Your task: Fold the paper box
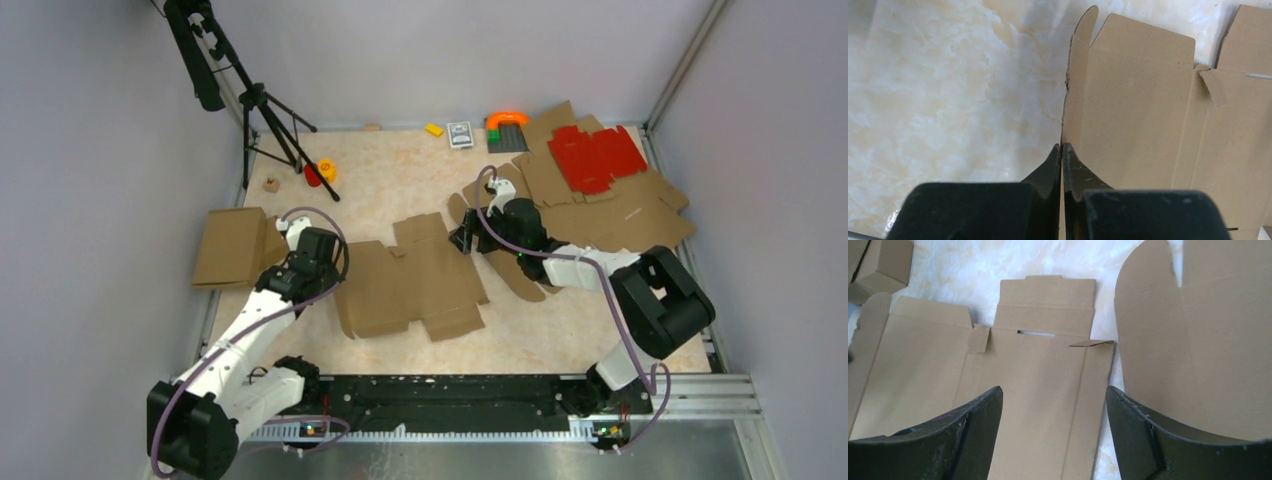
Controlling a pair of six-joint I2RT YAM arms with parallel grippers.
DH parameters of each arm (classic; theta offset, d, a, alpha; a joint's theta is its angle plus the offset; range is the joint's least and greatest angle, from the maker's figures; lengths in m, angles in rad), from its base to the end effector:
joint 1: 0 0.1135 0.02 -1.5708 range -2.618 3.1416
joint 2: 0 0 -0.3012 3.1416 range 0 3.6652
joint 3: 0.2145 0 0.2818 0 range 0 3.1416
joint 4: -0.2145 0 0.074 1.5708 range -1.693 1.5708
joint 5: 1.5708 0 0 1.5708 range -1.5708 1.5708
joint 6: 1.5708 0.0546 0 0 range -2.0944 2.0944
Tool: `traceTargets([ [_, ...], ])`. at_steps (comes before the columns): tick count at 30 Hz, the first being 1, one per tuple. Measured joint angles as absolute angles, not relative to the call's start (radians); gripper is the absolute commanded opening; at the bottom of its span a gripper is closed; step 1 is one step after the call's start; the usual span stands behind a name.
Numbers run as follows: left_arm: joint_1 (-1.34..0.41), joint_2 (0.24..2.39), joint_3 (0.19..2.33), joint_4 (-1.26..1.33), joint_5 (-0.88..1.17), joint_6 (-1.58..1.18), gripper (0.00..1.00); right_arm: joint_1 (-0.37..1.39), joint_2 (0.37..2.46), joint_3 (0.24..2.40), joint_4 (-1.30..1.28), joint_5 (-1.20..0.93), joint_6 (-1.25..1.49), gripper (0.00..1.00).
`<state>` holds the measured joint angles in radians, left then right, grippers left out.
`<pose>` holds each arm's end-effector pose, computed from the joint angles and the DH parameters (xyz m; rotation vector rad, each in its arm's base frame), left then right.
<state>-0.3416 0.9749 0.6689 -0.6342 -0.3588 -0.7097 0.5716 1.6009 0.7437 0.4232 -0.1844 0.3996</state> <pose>0.1999 -0.0507 0.2360 -0.5846 2.3570 -0.0165 0.3062 0.2088 0.1920 -0.3020 2.0681 0.7926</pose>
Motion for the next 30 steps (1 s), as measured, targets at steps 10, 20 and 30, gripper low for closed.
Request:
traceTargets([
  [10, -0.311, 0.924, 0.758, -0.668, -0.299, -0.658, 0.0, 0.529, 1.662, 0.783, 0.371, -0.184, 0.423, 0.79],
  [20, -0.306, 0.921, 0.774, -0.666, -0.179, -0.658, 0.0, 0.521, 1.808, 0.902, 0.263, -0.225, 0.448, 0.64],
  [30, -0.305, 0.864, 0.714, -0.64, -0.086, -0.686, 0.62, 0.521, 1.861, 0.969, 0.231, -0.25, 0.457, 0.52],
])
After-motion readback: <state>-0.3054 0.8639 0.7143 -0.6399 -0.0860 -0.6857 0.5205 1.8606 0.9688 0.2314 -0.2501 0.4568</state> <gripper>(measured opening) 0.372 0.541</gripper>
